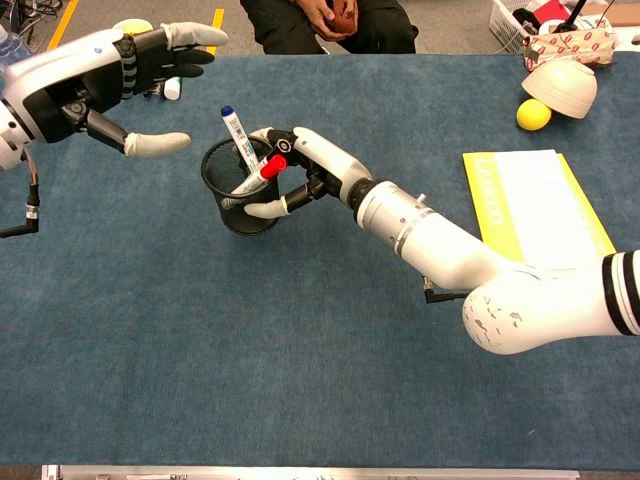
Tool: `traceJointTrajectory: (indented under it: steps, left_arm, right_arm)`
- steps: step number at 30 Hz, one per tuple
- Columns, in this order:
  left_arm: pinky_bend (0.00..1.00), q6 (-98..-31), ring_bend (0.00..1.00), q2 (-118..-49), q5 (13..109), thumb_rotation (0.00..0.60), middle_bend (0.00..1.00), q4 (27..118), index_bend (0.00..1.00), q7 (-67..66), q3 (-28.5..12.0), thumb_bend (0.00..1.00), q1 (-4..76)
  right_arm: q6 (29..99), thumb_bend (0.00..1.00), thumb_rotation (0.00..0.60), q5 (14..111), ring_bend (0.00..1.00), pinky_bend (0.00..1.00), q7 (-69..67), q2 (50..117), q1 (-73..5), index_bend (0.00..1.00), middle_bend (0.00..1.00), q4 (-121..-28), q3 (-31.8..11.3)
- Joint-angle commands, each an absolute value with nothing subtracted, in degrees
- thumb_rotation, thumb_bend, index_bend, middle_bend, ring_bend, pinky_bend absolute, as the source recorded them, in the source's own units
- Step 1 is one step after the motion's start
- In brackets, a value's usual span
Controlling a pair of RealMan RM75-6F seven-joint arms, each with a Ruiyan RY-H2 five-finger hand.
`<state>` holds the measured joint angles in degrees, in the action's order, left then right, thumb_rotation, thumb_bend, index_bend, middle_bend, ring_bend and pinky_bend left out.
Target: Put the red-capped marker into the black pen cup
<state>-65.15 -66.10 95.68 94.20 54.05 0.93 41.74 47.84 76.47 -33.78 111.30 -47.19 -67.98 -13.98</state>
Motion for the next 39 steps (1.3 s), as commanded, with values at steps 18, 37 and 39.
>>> traceJointTrajectory:
  steps: [18,37,39]
  left_arm:
    - [0.00,-66.4,0.00,-66.6,97.0,0.600,0.00,92.3,0.07,47.9,1.9,0.29,39.7]
    - [0.00,-65.9,0.00,-66.8,97.4,0.600,0.00,92.3,0.07,47.1,2.4,0.29,39.5]
    - [0.00,-65.9,0.00,-66.8,97.4,0.600,0.00,92.2,0.07,47.0,2.4,0.29,39.5]
  right_arm:
    - [50.9,0.38,0.600,82.0,0.27,0.21,-43.3,110.7,-43.2,0.46,0.38,-60.9,-8.6]
    - [51.6,0.00,0.600,86.6,0.04,0.00,-46.4,110.0,-43.5,0.07,0.13,-57.9,-4.9]
    - [52.0,0.00,0.600,87.0,0.02,0.00,-46.3,109.5,-43.3,0.02,0.10,-58.2,-4.5]
